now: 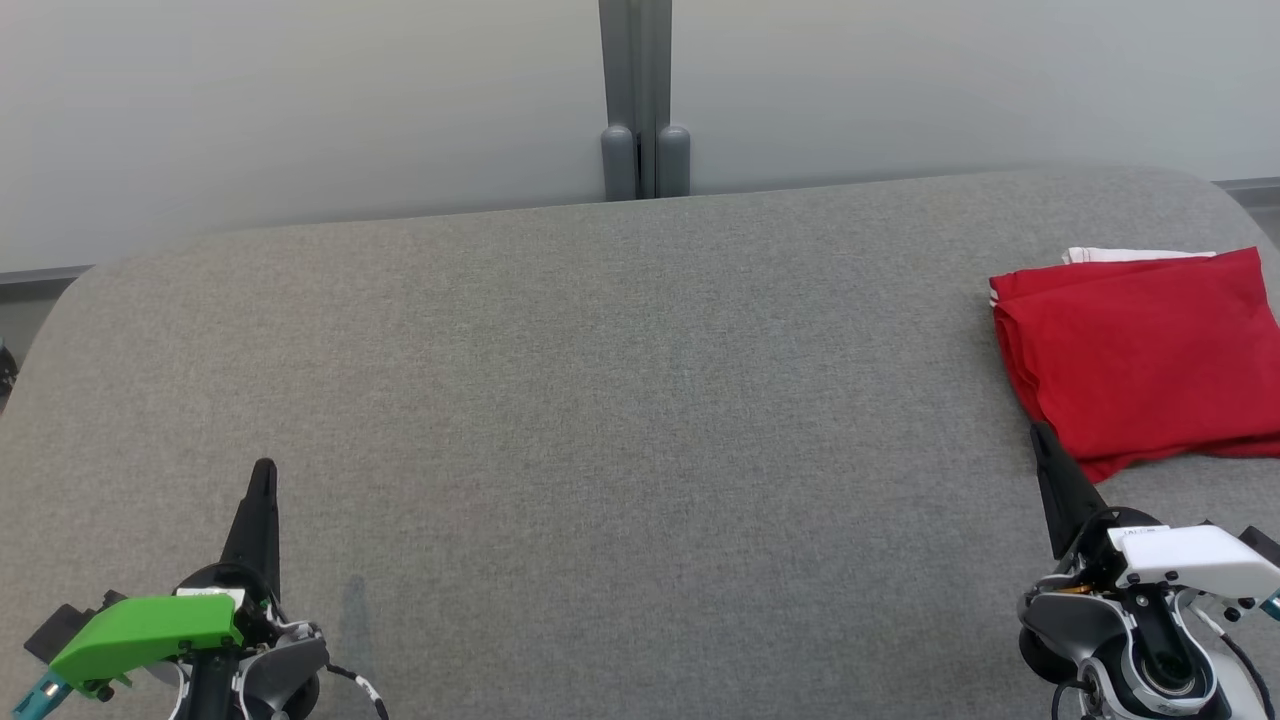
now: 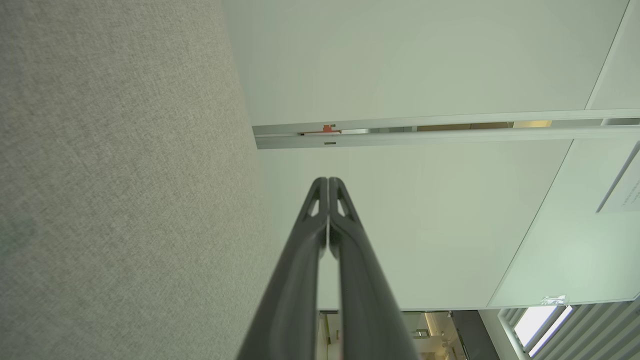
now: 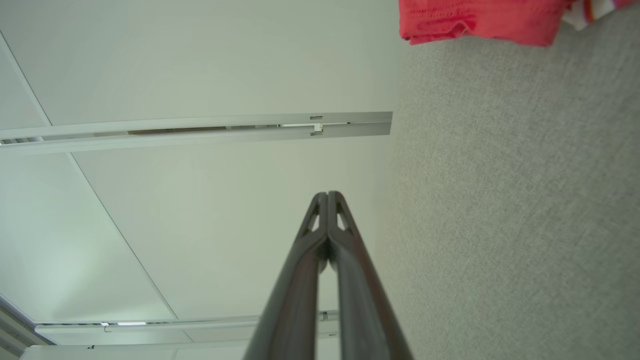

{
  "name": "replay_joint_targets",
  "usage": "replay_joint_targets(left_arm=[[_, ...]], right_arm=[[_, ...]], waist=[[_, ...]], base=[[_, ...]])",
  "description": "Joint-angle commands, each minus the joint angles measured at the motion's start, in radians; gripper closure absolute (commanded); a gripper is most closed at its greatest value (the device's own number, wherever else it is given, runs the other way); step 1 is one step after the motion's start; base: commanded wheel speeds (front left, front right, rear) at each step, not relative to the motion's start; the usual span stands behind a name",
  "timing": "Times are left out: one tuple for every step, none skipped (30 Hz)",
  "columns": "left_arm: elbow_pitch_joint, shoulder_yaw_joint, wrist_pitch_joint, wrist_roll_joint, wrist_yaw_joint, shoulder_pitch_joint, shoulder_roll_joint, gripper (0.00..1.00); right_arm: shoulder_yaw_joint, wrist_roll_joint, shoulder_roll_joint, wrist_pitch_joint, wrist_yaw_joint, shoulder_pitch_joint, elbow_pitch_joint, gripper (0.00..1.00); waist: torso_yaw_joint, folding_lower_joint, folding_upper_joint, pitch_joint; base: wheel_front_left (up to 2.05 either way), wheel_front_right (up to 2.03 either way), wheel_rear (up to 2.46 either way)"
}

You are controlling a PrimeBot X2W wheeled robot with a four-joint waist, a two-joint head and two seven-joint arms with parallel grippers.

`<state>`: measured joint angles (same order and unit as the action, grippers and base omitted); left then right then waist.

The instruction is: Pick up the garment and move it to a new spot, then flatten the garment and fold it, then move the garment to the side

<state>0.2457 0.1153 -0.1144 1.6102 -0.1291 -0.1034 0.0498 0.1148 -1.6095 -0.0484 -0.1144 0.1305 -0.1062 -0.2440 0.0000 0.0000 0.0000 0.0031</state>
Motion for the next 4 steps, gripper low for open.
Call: replay_joint_targets(left_arm=[[-0.002,0.002,-0.003,0.005,-0.006,-0.010,0.001,1.00],[-0.002,0.002,-0.003,0.005,-0.006,-0.010,0.001,1.00],[-0.002,0.002,-0.003,0.005,-0.006,-0.010,0.001,1.00],[-0.002,0.002,-0.003,0.005,-0.006,-0.010,0.001,1.00]], right_arm=[[0.002,-0.005,-0.004,-0.003,0.000,-0.005,-0.002,1.00],[0.002,-0.005,-0.004,-0.003,0.000,-0.005,-0.002,1.00],[0.002,-0.005,-0.004,-0.003,0.000,-0.005,-0.002,1.00],[0.002,-0.005,-0.004,-0.003,0.000,-0.005,-0.002,1.00]], waist=[[0.000,0.0000,0.0000,0.000],[0.000,0.0000,0.0000,0.000],[0.000,0.0000,0.0000,0.000],[0.000,0.0000,0.0000,0.000]], base=[[0.00,0.00,0.00],[0.00,0.00,0.00],[0.00,0.00,0.00],[0.00,0.00,0.00]])
